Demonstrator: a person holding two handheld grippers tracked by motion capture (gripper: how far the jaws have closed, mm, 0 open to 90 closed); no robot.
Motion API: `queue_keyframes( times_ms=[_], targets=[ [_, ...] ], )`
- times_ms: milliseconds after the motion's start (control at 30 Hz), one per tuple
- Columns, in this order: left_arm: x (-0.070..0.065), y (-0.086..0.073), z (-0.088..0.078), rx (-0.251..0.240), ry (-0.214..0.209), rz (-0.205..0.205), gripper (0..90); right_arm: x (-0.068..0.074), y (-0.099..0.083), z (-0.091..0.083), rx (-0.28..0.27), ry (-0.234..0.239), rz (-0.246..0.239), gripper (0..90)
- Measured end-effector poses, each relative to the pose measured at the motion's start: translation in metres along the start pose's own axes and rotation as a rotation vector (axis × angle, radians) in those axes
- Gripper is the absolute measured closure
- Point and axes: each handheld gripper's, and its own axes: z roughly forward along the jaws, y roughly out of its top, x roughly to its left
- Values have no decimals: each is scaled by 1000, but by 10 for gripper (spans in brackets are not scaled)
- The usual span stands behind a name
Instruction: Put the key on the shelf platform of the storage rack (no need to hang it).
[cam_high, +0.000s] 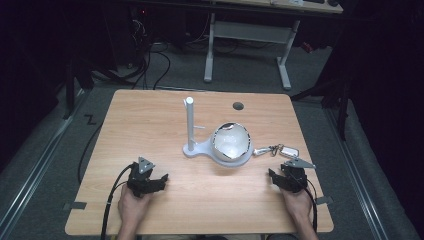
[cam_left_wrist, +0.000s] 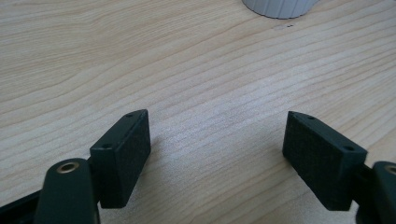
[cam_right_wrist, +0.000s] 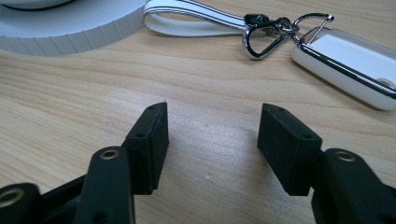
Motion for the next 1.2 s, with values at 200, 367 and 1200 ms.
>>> queue_keyframes(
  times_ms=[200, 367, 1200],
  targets=[
    [0, 0, 0, 0, -1, 0, 238, 1, 2, -4, -13, -1, 1, 428],
    [0, 0, 0, 1, -2, 0, 238, 2, 4, -6, -9, -3, -12, 439],
    [0, 0, 0, 0, -1, 0, 238, -7, 28, -17, -20, -27, -16, 498]
  ],
)
